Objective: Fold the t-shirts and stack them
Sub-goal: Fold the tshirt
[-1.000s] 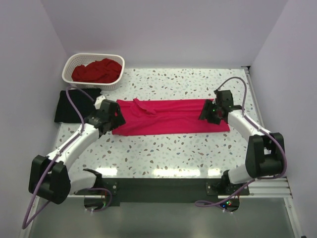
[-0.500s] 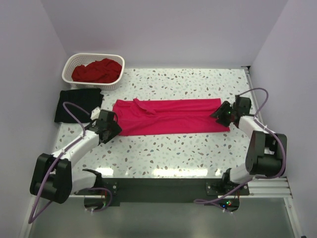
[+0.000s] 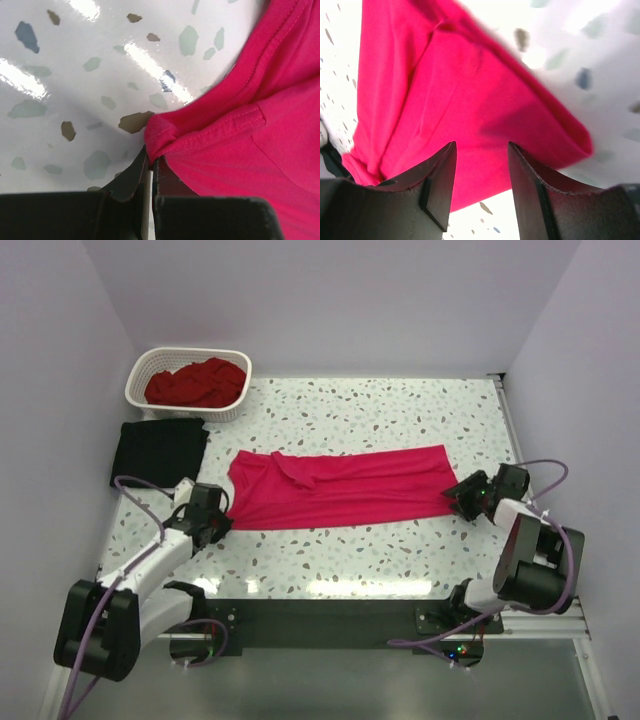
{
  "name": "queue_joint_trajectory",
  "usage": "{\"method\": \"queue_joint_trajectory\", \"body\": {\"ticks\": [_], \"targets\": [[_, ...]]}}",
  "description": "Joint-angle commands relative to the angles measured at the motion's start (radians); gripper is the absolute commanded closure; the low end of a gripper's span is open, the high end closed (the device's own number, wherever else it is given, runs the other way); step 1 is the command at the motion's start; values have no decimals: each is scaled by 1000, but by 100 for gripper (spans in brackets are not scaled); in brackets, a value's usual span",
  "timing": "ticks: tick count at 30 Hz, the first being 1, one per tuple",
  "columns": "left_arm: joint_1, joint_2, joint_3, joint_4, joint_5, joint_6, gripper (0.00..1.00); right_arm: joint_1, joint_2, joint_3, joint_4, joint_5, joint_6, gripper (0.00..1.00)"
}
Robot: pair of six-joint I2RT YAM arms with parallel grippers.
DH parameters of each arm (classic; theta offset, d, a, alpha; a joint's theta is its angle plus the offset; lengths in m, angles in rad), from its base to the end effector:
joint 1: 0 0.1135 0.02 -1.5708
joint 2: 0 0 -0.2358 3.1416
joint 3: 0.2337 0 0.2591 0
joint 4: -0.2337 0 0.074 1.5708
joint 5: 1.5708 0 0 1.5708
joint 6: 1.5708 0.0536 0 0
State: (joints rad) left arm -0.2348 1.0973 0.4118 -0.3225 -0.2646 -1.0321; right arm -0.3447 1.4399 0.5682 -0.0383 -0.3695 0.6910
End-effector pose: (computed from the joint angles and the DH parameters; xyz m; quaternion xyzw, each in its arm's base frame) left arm 0.2101 -0.0358 0.1039 -0.4034 0.8634 -0.0608 0.2969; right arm 0.2639 -0.0742 0.0951 0.4085 0.8374 0.2261 0.2842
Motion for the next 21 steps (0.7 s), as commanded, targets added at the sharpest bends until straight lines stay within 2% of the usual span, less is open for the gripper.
{"method": "queue_joint_trajectory", "body": {"ticks": [1,3,5,6,8,9,12,15,18,19,20,21], "targets": [[31,-80,-50,-76,-45,-37,100,-53,-32,-47,-109,109,-18,50],[32,-111,-59,-111,-38,-48,100,-54,-88,-48,-152,135,-31,50],[32,-140,-64,-122,-22,-49,89,-54,-133,-41,-176,135,-54,49],[32,-149,-65,-130,-12,-51,80,-54,-174,-34,-196,127,-62,49],[32,-175,-61,-135,-2,-51,71,-51,-217,-19,-199,87,-73,47],[32,-185,-48,-148,-1,-49,63,-47,-258,-14,-204,52,-83,45],[31,-227,-1,-199,-13,-30,48,13,-295,19,-206,-3,-129,42],[32,-278,79,-260,-34,10,40,157,-305,61,-175,-34,-172,42],[31,-309,169,-306,-50,58,37,372,-276,110,-137,-25,-200,42],[31,-310,188,-303,-32,73,37,482,-257,148,-130,18,-212,42],[29,-303,203,-293,-7,92,37,534,-219,169,-123,36,-223,42],[26,-274,231,-259,60,128,38,621,-163,215,-109,59,-243,43]]}}
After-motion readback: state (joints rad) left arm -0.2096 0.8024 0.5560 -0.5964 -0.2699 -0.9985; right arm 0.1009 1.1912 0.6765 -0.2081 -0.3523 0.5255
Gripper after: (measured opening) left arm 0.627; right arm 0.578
